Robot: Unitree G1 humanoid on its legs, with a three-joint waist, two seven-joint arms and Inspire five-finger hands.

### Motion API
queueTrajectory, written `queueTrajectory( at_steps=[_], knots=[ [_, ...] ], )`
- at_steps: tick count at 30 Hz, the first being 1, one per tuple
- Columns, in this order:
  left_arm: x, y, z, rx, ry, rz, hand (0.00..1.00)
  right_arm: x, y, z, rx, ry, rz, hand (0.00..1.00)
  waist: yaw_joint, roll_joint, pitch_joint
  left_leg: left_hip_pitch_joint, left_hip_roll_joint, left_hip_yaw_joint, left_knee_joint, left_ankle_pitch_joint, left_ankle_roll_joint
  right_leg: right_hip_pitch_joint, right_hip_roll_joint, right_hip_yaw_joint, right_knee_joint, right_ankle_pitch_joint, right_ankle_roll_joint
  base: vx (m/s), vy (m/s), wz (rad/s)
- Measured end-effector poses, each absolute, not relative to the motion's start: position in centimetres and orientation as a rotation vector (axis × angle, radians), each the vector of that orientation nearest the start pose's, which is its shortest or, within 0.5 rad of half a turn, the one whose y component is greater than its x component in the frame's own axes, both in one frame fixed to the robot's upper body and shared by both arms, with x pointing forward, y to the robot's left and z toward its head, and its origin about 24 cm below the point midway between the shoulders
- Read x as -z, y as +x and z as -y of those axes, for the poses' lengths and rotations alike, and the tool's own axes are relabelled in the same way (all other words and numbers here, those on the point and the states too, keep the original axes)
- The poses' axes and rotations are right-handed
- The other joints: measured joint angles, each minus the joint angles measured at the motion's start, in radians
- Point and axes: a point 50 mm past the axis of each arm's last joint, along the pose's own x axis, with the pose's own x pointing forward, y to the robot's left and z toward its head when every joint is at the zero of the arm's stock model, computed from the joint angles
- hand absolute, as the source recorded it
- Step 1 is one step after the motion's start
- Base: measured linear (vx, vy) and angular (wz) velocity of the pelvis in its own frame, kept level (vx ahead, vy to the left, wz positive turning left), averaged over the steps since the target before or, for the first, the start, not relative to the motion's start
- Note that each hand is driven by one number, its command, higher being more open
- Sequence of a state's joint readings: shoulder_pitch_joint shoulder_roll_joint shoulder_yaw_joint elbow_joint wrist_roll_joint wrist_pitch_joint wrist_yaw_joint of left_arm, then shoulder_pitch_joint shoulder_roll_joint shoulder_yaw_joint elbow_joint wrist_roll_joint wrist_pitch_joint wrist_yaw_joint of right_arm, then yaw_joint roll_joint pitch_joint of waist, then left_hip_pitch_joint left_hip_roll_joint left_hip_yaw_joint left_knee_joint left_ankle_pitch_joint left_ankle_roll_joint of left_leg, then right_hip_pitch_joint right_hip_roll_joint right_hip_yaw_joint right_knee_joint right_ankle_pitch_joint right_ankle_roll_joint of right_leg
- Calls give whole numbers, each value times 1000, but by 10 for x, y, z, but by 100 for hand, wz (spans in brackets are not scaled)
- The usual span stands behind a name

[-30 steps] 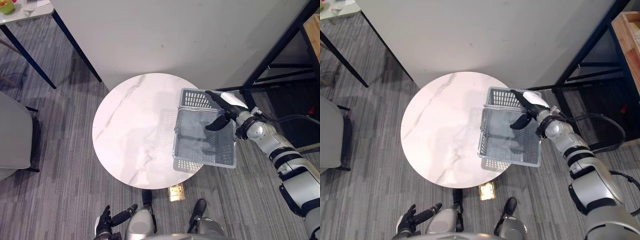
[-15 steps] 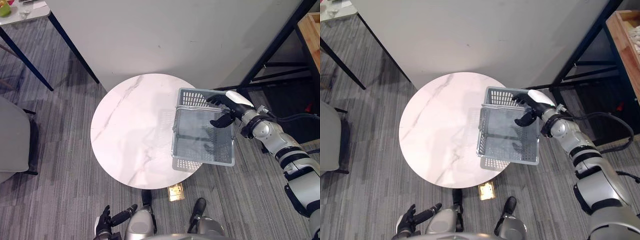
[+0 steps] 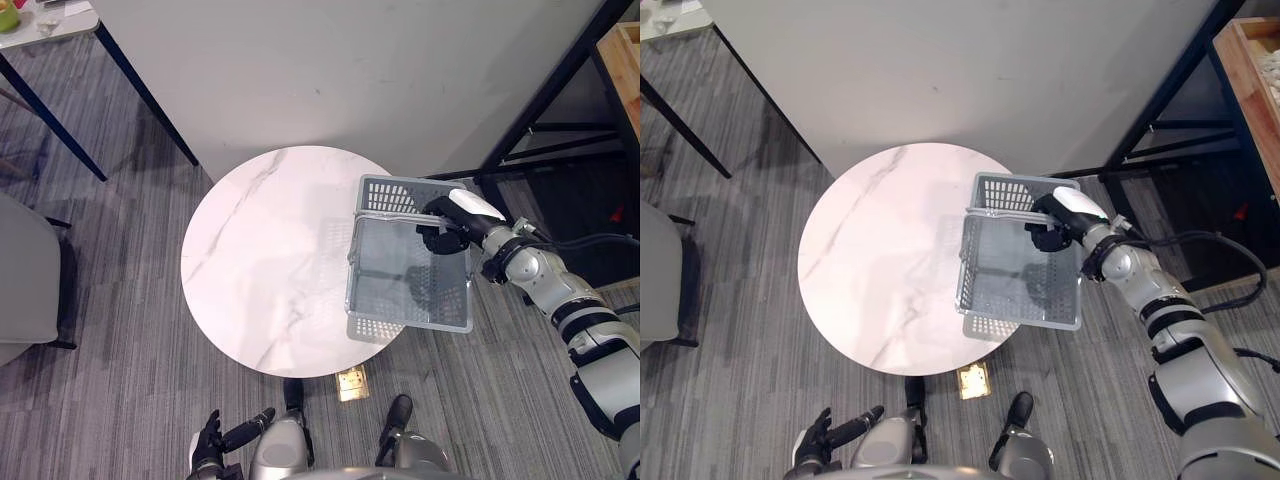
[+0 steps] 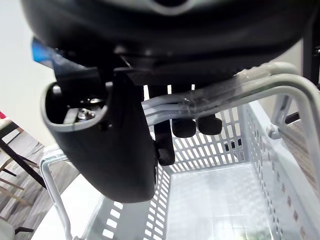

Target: Pick vegetable in the basket

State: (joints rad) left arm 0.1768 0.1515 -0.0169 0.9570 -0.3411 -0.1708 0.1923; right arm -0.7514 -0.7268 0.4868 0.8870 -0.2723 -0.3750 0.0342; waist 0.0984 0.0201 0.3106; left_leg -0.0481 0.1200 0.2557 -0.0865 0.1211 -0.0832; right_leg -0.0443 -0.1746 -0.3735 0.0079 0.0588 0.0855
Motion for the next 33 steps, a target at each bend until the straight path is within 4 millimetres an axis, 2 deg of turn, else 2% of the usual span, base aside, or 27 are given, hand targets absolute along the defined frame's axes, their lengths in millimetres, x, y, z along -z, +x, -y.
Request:
queueTrajectory(
  at_steps=[12,19,24,33],
  knots=[
    [150,84,-223,-478,-53,-950,100,-106,351,247,-305,-1158,69,0,-10,-5,-7,8,1,12,0,1,-1,-4,-1,16,6,4,1,-3,2,-3],
    [150,82,-227,-494,-39,-959,100,-101,340,241,-360,-1130,84,0,-30,-36,-28,11,1,21,0,1,-2,-8,0,26,6,8,3,-21,17,-5],
    [150,79,-228,-503,-33,-967,100,-117,337,232,-382,-1103,163,0,-50,-42,-43,13,1,37,0,3,-1,-16,0,46,4,18,3,-43,21,-10],
    [153,70,-229,-521,-21,-1000,100,-133,335,233,-384,-945,144,0,-64,-46,-90,14,1,45,0,4,-2,-23,2,62,-4,29,4,-43,16,-5]
  ],
)
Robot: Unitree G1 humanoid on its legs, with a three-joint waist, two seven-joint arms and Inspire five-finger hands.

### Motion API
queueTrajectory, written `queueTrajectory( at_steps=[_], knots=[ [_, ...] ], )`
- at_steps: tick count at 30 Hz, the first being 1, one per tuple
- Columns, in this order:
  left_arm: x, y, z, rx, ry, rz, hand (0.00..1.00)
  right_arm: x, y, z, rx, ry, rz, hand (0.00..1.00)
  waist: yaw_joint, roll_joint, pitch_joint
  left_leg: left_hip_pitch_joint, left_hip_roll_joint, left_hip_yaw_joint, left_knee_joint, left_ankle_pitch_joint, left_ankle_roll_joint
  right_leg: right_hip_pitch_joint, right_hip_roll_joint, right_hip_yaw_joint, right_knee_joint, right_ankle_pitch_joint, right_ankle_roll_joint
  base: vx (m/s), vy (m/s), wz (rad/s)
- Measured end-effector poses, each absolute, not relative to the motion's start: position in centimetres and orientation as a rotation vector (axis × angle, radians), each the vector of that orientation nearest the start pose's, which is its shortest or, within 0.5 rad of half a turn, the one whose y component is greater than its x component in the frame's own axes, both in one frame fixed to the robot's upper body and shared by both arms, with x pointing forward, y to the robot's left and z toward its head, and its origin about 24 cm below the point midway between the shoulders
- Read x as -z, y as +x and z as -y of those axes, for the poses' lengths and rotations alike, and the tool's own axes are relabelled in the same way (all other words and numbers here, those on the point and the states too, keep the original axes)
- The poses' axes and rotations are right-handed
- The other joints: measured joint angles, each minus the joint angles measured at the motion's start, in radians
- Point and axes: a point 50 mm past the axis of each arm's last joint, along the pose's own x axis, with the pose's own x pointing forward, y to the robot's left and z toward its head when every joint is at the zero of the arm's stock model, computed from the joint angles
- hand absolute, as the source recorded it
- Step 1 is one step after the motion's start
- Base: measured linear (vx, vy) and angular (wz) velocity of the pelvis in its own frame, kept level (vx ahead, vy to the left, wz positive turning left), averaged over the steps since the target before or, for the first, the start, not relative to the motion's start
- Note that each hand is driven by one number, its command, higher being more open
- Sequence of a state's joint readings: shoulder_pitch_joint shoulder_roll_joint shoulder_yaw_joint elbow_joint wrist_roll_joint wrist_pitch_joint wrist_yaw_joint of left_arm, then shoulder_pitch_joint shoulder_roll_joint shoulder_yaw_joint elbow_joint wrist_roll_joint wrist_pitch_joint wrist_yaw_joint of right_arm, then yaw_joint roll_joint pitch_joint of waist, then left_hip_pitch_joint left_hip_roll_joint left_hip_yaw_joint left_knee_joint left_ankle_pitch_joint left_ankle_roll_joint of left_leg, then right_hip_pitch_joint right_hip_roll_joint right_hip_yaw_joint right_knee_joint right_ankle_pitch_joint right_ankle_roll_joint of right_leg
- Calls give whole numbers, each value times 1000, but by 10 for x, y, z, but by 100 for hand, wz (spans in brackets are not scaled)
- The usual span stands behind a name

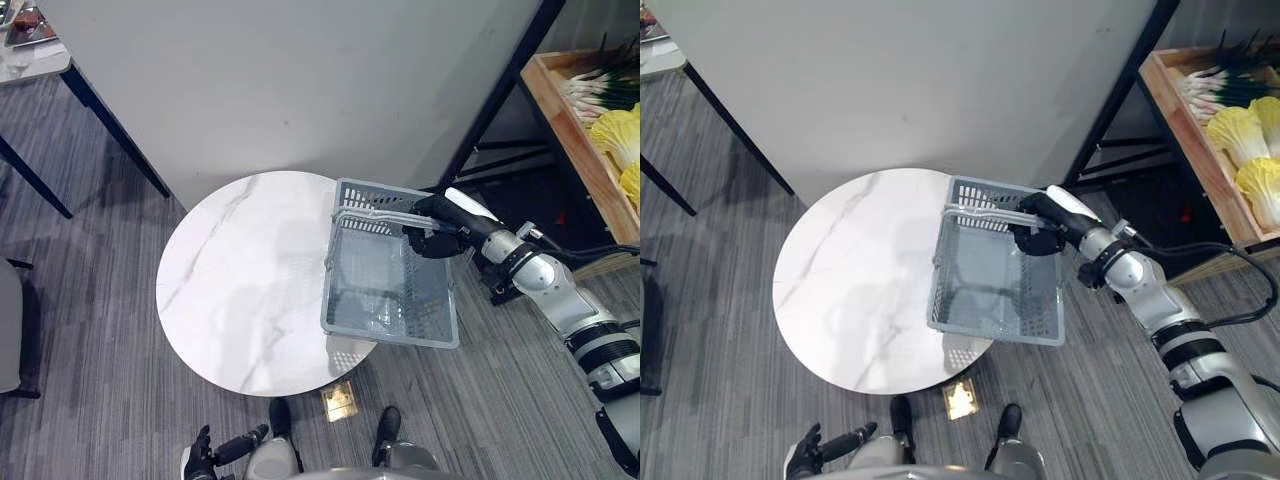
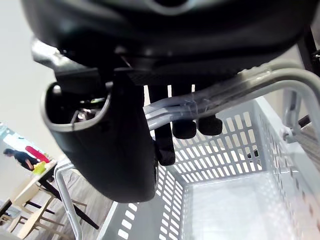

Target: Pick vegetable in the basket

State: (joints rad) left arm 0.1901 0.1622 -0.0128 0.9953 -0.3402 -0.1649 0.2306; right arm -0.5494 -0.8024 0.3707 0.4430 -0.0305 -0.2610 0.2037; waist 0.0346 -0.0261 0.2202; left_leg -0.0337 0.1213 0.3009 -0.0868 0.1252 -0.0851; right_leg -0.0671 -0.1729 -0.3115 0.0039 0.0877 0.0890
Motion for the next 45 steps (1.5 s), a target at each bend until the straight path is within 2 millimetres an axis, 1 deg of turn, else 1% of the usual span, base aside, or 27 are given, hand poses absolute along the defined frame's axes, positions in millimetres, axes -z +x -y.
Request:
queueTrajectory(
  at_steps=[4,10,14,17,20,23,26,28,31,33,34,37,38,39,40,41,42,43,44,45],
  knots=[
    [154,68,-230,-536,-22,-1008,100,-138,331,226,-437,-958,166,0,-7,-2,-2,9,0,10,0,0,0,1,1,12,0,2,1,-33,14,-8],
    [154,65,-231,-551,-24,-1016,100,-141,327,223,-461,-971,179,0,-14,-6,-16,11,0,16,-1,0,0,2,2,21,-15,12,4,-36,10,-6],
    [155,61,-232,-558,-21,-1029,100,-136,322,222,-470,-965,170,0,-18,-9,-33,13,0,18,-1,0,0,8,4,24,-25,19,3,-39,9,-2],
    [156,55,-232,-559,-11,-1046,100,-129,317,222,-482,-958,150,0,-23,-9,-49,16,0,20,-1,0,0,10,4,26,-25,19,3,-36,10,-2],
    [156,53,-232,-561,8,-1055,100,-124,315,223,-484,-970,133,0,-24,-9,-52,27,0,28,-1,0,0,15,4,36,-25,21,3,-48,11,-8],
    [156,52,-232,-556,21,-1056,100,-118,312,227,-465,-962,117,0,-24,-8,-53,38,0,44,-2,-1,-1,17,4,51,-25,25,4,-56,11,-15],
    [157,52,-232,-553,25,-1059,100,-109,304,238,-409,-961,96,0,-26,-7,-54,48,-1,55,-2,-2,-2,18,4,64,-20,26,5,-43,5,-11],
    [157,50,-231,-548,29,-1066,100,-104,299,244,-371,-972,83,0,-33,-7,-54,53,-2,61,-2,-4,-1,16,2,71,-9,24,7,-32,4,-7],
    [157,50,-231,-530,44,-1071,100,-91,288,256,-321,-978,41,0,-42,-7,-53,70,-8,73,-1,-14,-3,-1,-10,92,49,-4,17,-25,17,-11],
    [157,50,-232,-505,73,-1071,100,-82,278,262,-283,-958,13,0,-48,-13,-50,82,-16,93,-1,-21,-2,-19,-21,117,73,-8,22,-18,35,-26],
    [157,50,-232,-501,80,-1070,100,-82,278,262,-276,-953,15,0,-48,-17,-47,83,-18,105,-1,-25,4,-29,-22,131,79,-7,23,-52,45,-47],
    [153,55,-243,-496,115,-1056,100,-86,279,255,-261,-946,59,0,-60,-46,-30,86,-30,164,5,-33,7,-67,-24,181,79,0,25,-81,38,-57],
    [152,57,-249,-503,126,-1048,100,-91,279,251,-266,-952,87,0,-64,-78,-13,86,-38,184,33,-52,7,-79,-36,180,76,-20,4,-80,45,-74],
    [152,57,-249,-504,125,-1056,100,-93,279,249,-269,-952,100,0,-62,-76,-12,83,-36,177,55,-75,20,-61,-39,133,42,-58,-26,-43,46,-109],
    [152,59,-246,-507,111,-1055,100,-98,279,245,-272,-953,128,0,-46,-38,-10,82,9,209,70,-91,53,-64,-42,28,84,-112,-107,-24,22,-97],
    [152,61,-245,-514,100,-1047,100,-100,279,243,-276,-951,146,0,-48,-37,-4,73,28,227,106,-101,55,-91,-61,-3,184,-99,-134,-66,20,-84],
    [149,66,-253,-538,104,-1023,100,-102,279,241,-286,-951,169,0,-62,-58,2,32,52,234,251,-181,53,-111,-108,-80,359,-13,-183,-154,20,-85],
    [147,71,-256,-562,86,-1006,100,-108,283,237,-286,-945,197,0,-48,-66,7,-23,76,227,372,-270,81,-127,-87,-110,342,28,-210,-170,61,-103],
    [148,68,-255,-572,71,-1019,100,-111,285,235,-284,-940,215,0,-26,-38,-1,-34,83,215,363,-281,98,-105,-30,-81,247,78,-211,-131,91,-176],
    [149,65,-254,-594,57,-1028,100,-114,287,226,-286,-912,250,0,4,-37,-1,-11,114,293,350,-266,91,-96,-47,-99,338,-23,-224,1,113,-145]
  ],
)
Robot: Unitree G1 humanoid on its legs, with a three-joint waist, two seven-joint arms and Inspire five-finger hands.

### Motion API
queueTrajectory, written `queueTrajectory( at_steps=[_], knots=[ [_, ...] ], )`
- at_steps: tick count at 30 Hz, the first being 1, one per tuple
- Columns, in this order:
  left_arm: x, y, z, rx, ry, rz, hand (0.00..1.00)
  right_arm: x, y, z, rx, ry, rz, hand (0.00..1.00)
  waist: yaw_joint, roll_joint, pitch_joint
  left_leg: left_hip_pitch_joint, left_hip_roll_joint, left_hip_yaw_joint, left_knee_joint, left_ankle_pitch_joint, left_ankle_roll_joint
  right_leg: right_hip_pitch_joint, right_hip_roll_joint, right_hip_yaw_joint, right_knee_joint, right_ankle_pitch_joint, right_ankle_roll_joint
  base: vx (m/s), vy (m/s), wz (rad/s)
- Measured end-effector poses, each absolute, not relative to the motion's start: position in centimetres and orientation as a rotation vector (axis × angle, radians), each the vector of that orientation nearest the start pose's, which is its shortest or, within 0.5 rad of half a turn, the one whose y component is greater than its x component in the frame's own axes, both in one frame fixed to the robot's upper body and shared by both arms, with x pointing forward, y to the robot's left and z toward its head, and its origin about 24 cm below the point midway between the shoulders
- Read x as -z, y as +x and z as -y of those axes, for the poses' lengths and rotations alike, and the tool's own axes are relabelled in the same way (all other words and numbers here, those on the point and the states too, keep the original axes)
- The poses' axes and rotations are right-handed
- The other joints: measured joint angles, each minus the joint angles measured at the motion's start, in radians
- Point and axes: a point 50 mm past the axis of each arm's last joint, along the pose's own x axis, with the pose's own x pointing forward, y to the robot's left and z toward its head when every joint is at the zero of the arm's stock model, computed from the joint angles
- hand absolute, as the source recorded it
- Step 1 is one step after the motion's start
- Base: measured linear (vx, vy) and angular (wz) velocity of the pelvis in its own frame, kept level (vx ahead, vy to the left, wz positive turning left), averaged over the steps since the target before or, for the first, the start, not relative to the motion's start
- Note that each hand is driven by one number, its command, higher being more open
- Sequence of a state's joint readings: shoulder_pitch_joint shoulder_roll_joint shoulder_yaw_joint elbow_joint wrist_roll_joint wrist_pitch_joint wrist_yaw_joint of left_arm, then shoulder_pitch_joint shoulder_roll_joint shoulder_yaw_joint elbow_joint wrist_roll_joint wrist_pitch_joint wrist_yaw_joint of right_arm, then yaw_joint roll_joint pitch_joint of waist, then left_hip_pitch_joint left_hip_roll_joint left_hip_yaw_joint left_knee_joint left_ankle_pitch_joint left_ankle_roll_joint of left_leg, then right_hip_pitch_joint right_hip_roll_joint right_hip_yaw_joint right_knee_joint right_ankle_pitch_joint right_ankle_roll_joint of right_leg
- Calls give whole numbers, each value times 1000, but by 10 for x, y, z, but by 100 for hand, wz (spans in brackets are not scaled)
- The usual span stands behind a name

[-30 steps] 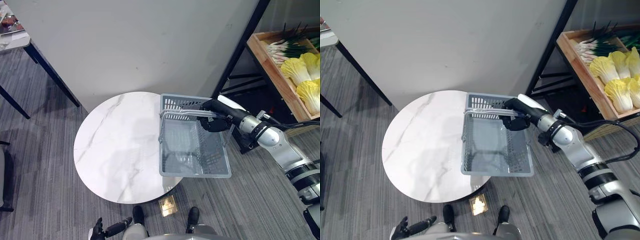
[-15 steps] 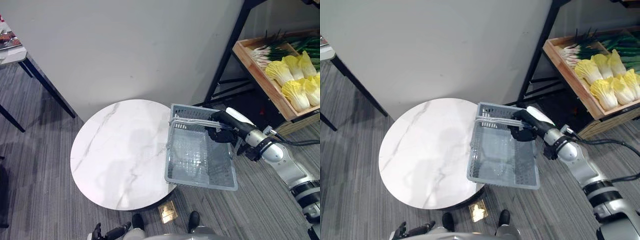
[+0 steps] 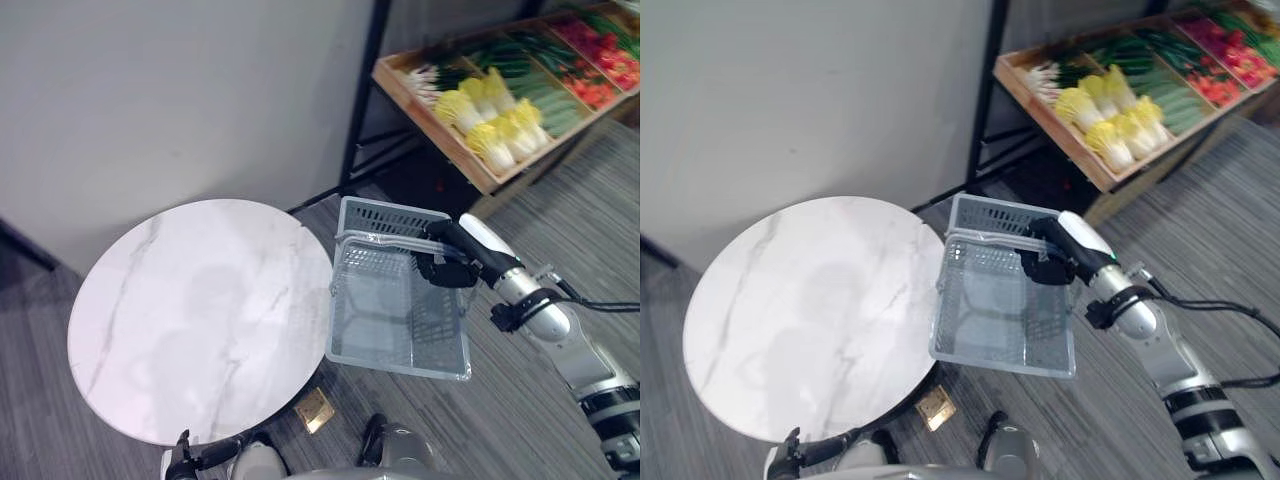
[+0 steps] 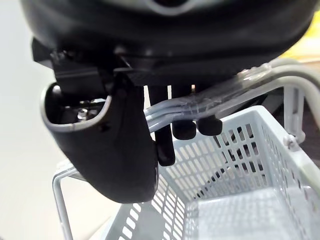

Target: Pick vegetable in the basket

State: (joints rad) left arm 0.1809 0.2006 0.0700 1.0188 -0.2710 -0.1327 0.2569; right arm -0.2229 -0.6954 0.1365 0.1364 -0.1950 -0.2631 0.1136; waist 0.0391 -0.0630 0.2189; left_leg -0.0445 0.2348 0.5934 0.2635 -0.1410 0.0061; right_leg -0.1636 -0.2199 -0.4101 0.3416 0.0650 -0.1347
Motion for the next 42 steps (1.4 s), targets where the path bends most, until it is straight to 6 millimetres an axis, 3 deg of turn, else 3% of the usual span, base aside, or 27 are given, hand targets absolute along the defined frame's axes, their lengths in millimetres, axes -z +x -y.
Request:
queueTrajectory(
  at_steps=[1,3,5,8,9,12,17,22,27,29,30,31,32,33,35,37,38,39,42],
  knots=[
    [149,65,-257,-591,78,-1030,100,-114,287,224,-294,-908,264,0,-9,-7,-4,5,-9,19,9,-3,5,32,-54,-20,138,-95,38,68,82,-126],
    [148,64,-260,-583,97,-1035,100,-118,289,218,-307,-893,293,0,7,-29,-17,-11,-11,68,42,-13,20,116,-85,-23,108,-107,91,53,6,-91],
    [148,65,-261,-585,99,-1033,100,-126,296,207,-330,-888,337,0,18,-34,-18,-23,5,130,65,-16,25,160,-80,-39,-11,-108,150,-36,-80,-100],
    [149,64,-259,-582,102,-1039,100,-122,297,195,-388,-889,337,0,15,-17,-13,-22,30,187,103,-16,24,200,-59,-59,-135,-140,232,-97,-159,-58],
    [149,63,-260,-584,105,-1042,100,-119,296,192,-415,-891,324,0,11,-6,-13,-22,49,196,109,-10,4,212,-35,-57,-179,-133,279,-87,-165,-30],
    [152,58,-253,-581,89,-1054,100,-103,289,200,-417,-893,239,0,4,13,-21,0,68,199,42,55,-35,223,16,-57,-216,-119,261,-151,-247,-16],
    [153,58,-248,-551,112,-1051,100,-99,285,217,-380,-927,163,0,-17,15,-23,27,42,199,-101,166,-42,210,45,-65,-220,-123,243,-101,-136,2],
    [153,60,-246,-509,144,-1050,100,-104,283,222,-351,-910,169,0,-47,24,-26,37,37,195,-137,198,-39,187,37,-70,-155,-162,222,-63,-68,4],
    [153,66,-241,-460,171,-1049,100,-111,273,217,-357,-885,217,0,-71,35,-24,50,45,183,-109,206,-37,152,11,-58,-28,-245,205,-57,-88,-2],
    [153,66,-241,-453,179,-1049,100,-112,272,216,-362,-882,222,0,-70,36,-23,47,59,97,-47,207,-36,148,15,-23,-10,-259,192,-26,-172,-49],
    [154,64,-240,-462,173,-1051,100,-112,272,215,-366,-882,221,0,-63,39,-24,28,75,-33,38,207,-34,147,30,24,-11,-260,183,-5,-260,-107],
    [154,62,-239,-486,148,-1047,100,-112,273,214,-372,-880,224,0,-53,40,-27,-19,67,-191,154,171,-10,142,41,93,-19,-253,169,-5,-218,-136],
    [155,61,-235,-492,134,-1049,100,-113,276,211,-381,-884,232,0,-41,42,-29,-28,32,-282,162,100,-39,125,45,145,-21,-246,161,7,15,-201],
    [156,59,-230,-489,122,-1058,100,-119,286,200,-408,-887,261,0,-32,57,-30,-32,-46,-436,133,10,-74,81,66,251,-25,-232,145,28,139,-196],
    [158,58,-225,-489,89,-1072,100,-120,294,190,-440,-889,272,0,-26,80,-26,-46,-117,-577,87,-41,-84,59,113,370,-57,-196,137,85,159,-223],
    [159,57,-223,-497,70,-1079,100,-114,293,186,-461,-890,258,0,-20,97,-28,-53,-152,-645,11,-25,-71,49,149,454,-57,-180,156,95,183,-183],
    [159,58,-222,-507,57,-1077,100,-113,293,185,-464,-898,258,0,-16,105,-31,-63,-154,-659,-23,7,-82,22,176,503,-35,-183,173,114,233,-125],
    [158,61,-225,-522,57,-1067,100,-114,293,184,-469,-915,261,0,-34,88,-32,-69,-163,-636,-19,11,-76,3,166,510,-33,-177,186,99,194,-95],
    [156,70,-227,-518,64,-1042,100,-115,293,189,-453,-961,237,0,-56,93,-27,-69,-187,-623,-13,15,-71,21,138,524,-81,-161,211,95,119,-16]
  ],
)
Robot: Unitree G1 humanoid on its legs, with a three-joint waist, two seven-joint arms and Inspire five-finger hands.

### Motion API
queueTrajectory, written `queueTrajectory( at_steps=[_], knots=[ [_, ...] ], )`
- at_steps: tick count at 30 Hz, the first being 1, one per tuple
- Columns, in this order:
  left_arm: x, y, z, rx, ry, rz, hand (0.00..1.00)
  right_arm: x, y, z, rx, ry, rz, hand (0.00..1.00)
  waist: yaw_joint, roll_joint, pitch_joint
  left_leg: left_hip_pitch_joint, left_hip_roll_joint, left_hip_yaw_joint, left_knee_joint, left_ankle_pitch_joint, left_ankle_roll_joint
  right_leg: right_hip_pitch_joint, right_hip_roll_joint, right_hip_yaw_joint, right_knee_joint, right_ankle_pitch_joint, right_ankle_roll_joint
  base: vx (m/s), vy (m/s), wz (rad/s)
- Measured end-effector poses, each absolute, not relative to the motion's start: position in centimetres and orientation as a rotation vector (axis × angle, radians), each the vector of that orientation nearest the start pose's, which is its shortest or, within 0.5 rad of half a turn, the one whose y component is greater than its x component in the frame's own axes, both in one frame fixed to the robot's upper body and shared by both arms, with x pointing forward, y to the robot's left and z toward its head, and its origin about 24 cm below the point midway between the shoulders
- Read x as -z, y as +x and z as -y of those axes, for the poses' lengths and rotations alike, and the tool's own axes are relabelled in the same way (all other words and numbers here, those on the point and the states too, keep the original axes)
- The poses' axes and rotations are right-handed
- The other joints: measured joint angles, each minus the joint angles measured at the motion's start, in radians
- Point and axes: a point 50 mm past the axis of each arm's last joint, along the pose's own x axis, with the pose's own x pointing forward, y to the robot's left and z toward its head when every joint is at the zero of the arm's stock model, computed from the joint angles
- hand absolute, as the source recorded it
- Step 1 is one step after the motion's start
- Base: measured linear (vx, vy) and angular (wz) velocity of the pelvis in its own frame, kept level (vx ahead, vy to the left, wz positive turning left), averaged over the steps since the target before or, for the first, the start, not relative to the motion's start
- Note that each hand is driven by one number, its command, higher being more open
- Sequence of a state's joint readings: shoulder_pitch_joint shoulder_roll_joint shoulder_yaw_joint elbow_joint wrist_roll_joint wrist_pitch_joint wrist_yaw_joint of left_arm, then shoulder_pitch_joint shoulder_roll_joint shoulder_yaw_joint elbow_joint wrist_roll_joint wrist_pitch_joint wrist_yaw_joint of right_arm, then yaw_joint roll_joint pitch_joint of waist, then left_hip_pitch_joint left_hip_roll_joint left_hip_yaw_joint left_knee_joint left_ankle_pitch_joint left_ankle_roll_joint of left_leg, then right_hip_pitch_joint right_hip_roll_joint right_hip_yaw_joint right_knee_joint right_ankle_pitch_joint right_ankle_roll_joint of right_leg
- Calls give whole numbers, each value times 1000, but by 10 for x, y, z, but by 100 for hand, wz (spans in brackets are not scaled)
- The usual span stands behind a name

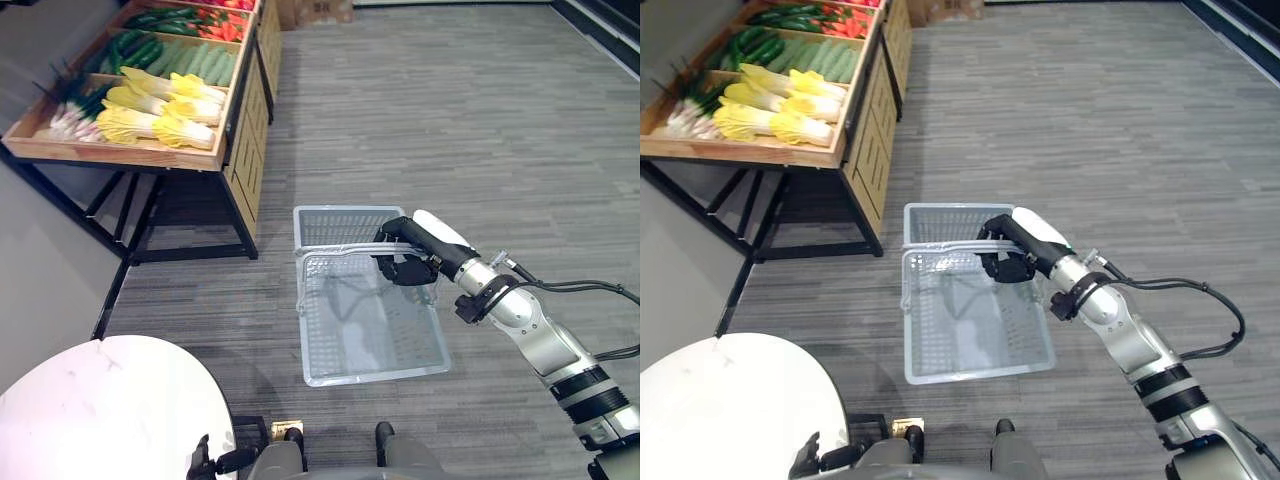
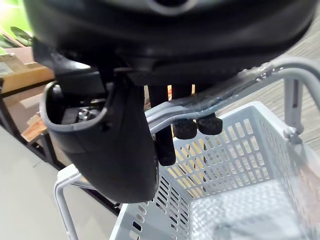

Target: Pick vegetable in the basket

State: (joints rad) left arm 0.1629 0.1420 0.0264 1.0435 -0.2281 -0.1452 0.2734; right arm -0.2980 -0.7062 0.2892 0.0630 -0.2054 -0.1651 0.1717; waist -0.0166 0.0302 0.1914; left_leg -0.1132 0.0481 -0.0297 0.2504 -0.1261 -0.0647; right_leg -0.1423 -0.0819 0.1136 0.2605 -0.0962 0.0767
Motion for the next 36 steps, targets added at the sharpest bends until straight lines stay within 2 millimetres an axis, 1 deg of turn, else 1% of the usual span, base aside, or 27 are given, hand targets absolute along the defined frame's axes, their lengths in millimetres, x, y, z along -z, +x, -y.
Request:
queueTrajectory(
  at_steps=[1,4,6,10,15,19,21,22,24,25,26,27,28,29,30,31,32,33,34,35,36],
  knots=[
    [156,70,-227,-520,64,-1041,100,-115,293,191,-446,-964,230,0,-1,8,3,10,-4,-1,-5,0,0,17,-5,-2,-21,6,6,57,58,3],
    [157,69,-223,-515,56,-1050,100,-117,290,193,-432,-942,241,0,3,17,-1,32,0,-5,-47,6,9,30,-4,-9,-45,11,5,61,7,4],
    [159,66,-217,-510,43,-1061,100,-118,286,193,-429,-931,249,0,3,21,-3,45,5,-5,-77,15,9,33,-4,-14,-56,19,9,39,-27,1],
    [159,62,-217,-512,41,-1069,100,-109,281,196,-434,-925,217,0,3,21,-4,65,15,2,-126,32,6,40,6,-14,-87,42,11,-8,-12,-6],
    [160,61,-217,-512,44,-1071,100,-96,273,201,-441,-915,161,0,3,21,-4,69,21,23,-128,35,5,40,15,4,-115,68,13,-38,6,-16],
    [159,62,-219,-508,50,-1068,100,-89,269,202,-443,-910,133,0,6,14,-6,74,21,26,-126,33,6,36,19,6,-116,69,12,-54,3,-10],
    [159,61,-220,-508,48,-1069,100,-89,270,201,-439,-898,135,0,25,1,-9,69,23,39,-119,21,6,14,8,-27,-102,54,1,-66,10,-26],
    [159,60,-221,-509,51,-1069,100,-89,270,200,-435,-886,138,0,26,-4,-7,58,23,37,-98,9,9,3,8,-30,-80,50,-5,-41,8,-12],
    [157,62,-226,-507,70,-1059,100,-88,270,198,-419,-861,143,0,25,-27,1,25,10,29,-20,-38,15,-34,-5,-32,17,2,-15,-14,17,9],
    [156,63,-228,-502,81,-1052,100,-86,269,198,-409,-852,141,0,24,-38,8,20,-7,6,11,-63,25,-37,-14,-39,47,-16,-20,2,51,14],
    [156,64,-230,-495,91,-1047,100,-84,268,198,-401,-841,138,0,25,-42,10,19,-18,-12,34,-82,32,-47,-25,-61,90,-36,-50,17,35,1],
    [155,65,-234,-498,102,-1039,100,-84,268,195,-396,-831,145,0,31,-57,21,17,-18,-6,67,-108,38,-101,-35,-123,231,-45,-96,28,39,-20],
    [154,64,-236,-501,107,-1045,100,-82,268,192,-398,-815,147,0,37,-54,31,20,-6,3,118,-139,54,-140,-59,-189,345,-23,-125,25,22,-25],
    [154,63,-237,-502,109,-1048,100,-82,268,191,-398,-811,148,0,38,-55,35,25,-5,5,126,-145,56,-140,-61,-197,362,-20,-124,51,44,-33],
    [155,61,-239,-506,116,-1059,100,-81,268,189,-396,-802,152,0,39,-55,53,52,2,16,141,-167,69,-156,-70,-211,425,-11,-118,68,23,-27],
    [155,56,-242,-518,120,-1072,100,-81,267,188,-401,-797,156,0,40,-49,65,76,3,20,144,-186,76,-156,-74,-224,430,-44,-103,68,23,-29],
    [155,54,-244,-525,119,-1075,100,-81,267,187,-403,-795,161,0,39,-50,65,82,6,23,144,-193,78,-157,-73,-229,404,-57,-94,95,-12,-20],
    [155,51,-246,-534,120,-1082,100,-83,268,187,-404,-794,170,0,39,-48,66,94,14,26,143,-207,78,-170,-67,-235,340,-57,-87,127,-63,-11],
    [155,50,-246,-534,122,-1089,100,-84,268,187,-404,-796,175,0,38,-39,71,110,24,26,139,-220,75,-184,-61,-235,255,-27,-53,168,-88,-7],
    [155,49,-246,-532,123,-1091,100,-85,269,186,-404,-797,178,0,38,-35,74,119,30,26,136,-227,71,-191,-60,-234,202,-4,-34,217,-126,3],
    [155,48,-245,-530,126,-1095,100,-86,270,186,-404,-800,182,0,38,-31,77,142,38,23,126,-242,57,-202,-62,-228,82,64,-3,305,-184,17]
  ],
)
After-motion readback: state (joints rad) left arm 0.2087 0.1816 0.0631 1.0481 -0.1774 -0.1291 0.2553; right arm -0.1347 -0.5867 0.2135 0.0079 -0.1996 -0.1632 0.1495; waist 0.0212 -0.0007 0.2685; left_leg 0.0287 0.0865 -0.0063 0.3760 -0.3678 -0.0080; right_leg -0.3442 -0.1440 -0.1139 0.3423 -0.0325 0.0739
